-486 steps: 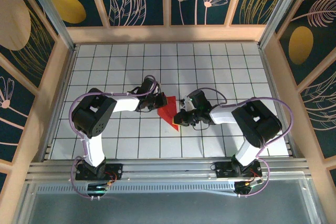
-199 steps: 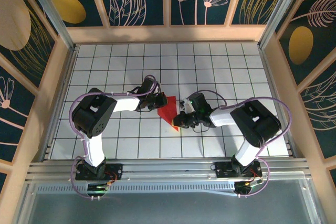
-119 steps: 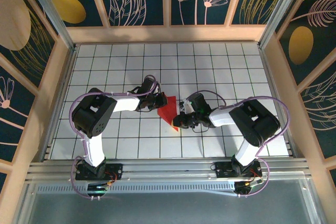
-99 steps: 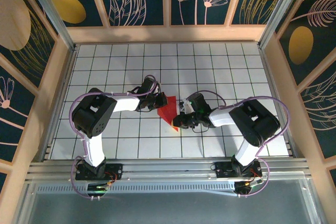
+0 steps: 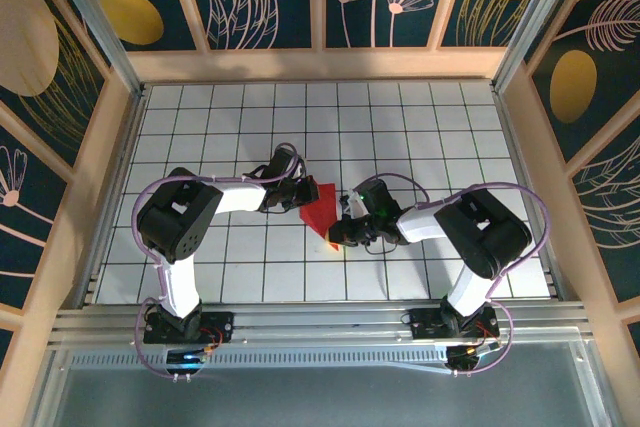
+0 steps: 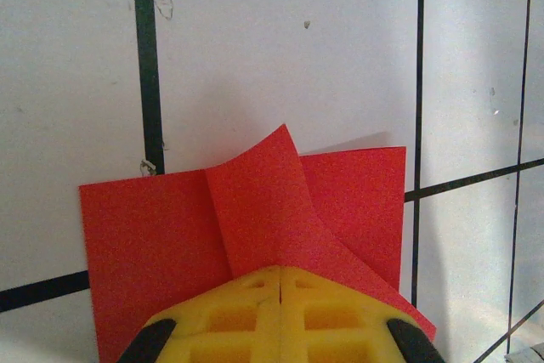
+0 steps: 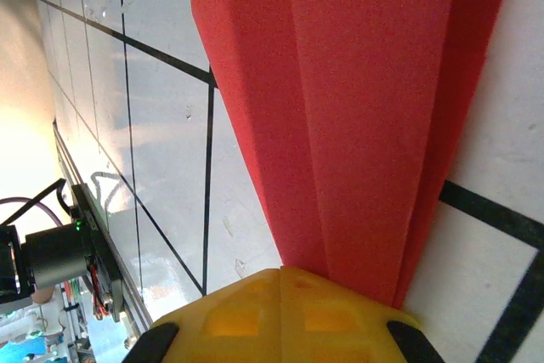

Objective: Fold a paper plane with a square sheet of paper (fold left side to right side)
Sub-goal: Fourth fold the wing at the center of the table.

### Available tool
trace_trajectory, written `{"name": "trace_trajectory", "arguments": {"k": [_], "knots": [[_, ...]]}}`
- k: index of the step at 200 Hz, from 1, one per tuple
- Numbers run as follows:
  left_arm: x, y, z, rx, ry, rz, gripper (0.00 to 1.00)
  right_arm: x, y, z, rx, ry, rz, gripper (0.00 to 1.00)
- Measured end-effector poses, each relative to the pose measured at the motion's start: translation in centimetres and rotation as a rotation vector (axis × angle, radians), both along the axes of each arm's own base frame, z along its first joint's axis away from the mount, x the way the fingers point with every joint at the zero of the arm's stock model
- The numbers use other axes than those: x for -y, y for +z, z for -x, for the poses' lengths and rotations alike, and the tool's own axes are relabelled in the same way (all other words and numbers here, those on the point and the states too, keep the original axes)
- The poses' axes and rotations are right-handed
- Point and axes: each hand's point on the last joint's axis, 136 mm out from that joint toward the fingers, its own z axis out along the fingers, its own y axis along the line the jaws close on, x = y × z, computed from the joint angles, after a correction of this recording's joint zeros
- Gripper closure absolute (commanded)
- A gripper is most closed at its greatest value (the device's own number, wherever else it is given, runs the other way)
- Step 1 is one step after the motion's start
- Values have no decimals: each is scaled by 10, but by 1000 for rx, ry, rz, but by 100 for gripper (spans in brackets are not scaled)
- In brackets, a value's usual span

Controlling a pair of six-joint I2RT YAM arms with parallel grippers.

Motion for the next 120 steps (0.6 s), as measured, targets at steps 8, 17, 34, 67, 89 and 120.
{"name": "trace_trajectory", "arguments": {"k": [8, 17, 34, 67, 89, 120], "knots": [[0, 0, 0, 0, 0, 0, 98, 0, 0, 0, 3, 1, -3, 100], [0, 0, 0, 0, 0, 0, 98, 0, 0, 1, 7, 1, -4, 100], [0, 0, 0, 0, 1, -1, 98, 0, 0, 4, 12, 6, -5, 100], [0, 0, -1, 0, 2, -2, 98, 2, 1, 14, 13, 18, -5, 100], [0, 0, -1, 0, 1, -1, 99, 3, 1, 18, 1, 20, 1, 100], [1, 0, -1, 1, 1, -1, 99, 5, 0, 22, -11, 24, 6, 100]]}}
